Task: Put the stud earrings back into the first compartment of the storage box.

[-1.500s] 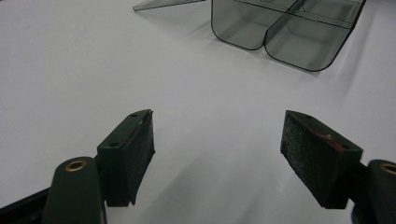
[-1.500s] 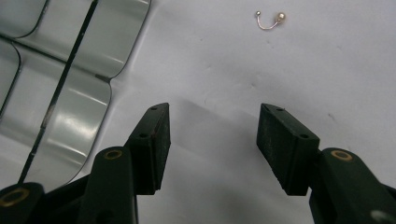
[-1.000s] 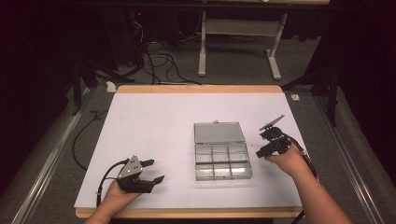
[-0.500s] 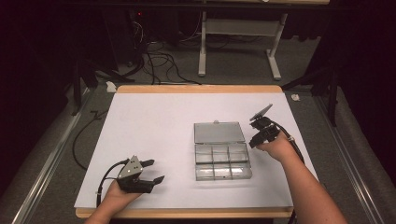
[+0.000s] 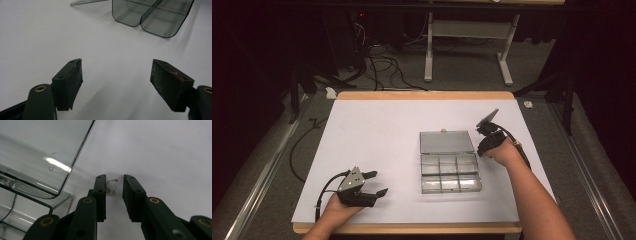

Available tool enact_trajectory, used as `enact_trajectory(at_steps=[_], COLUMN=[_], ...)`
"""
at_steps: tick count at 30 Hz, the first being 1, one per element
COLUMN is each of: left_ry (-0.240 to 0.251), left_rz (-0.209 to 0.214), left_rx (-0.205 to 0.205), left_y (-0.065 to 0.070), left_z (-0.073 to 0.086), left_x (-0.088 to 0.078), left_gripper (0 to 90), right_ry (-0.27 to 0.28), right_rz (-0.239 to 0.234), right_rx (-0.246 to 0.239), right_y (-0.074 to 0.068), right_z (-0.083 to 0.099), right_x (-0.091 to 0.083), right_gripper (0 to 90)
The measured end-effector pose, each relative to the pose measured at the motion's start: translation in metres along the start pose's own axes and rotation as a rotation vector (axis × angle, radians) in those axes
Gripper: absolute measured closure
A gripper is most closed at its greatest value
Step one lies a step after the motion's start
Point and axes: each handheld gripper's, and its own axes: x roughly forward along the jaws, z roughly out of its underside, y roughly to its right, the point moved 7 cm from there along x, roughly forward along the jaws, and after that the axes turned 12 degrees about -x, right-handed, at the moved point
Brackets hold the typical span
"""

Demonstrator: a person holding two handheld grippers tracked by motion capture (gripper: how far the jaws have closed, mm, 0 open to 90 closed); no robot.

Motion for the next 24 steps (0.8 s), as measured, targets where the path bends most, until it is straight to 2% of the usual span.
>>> enact_trajectory(at_steps=[2,5,11,17,24], left_ry=[-0.001,0.001,0.0,-0.001,-0.002], left_rz=[0.0,0.001,0.0,-0.001,-0.001], left_rx=[0.0,-0.001,0.002,0.001,0.002], left_y=[0.0,0.0,0.0,0.0,0.0], left_z=[0.0,0.0,0.0,0.0,0.0], left_x=[0.0,0.0,0.0,0.0,0.0], left_gripper=[26.3,26.4,26.4,26.4,26.4], right_ry=[0.003,-0.013,-0.019,-0.016,0.005], right_rz=[0.003,0.037,0.058,0.06,0.045], right_rx=[-0.006,-0.022,-0.05,-0.06,-0.043], right_y=[0.0,0.0,-0.002,-0.003,-0.001], right_z=[-0.001,-0.001,-0.001,0.0,0.008], right_x=[0.0,0.001,0.001,0.0,-0.013], right_gripper=[73.8,77.4,85.2,86.6,86.6])
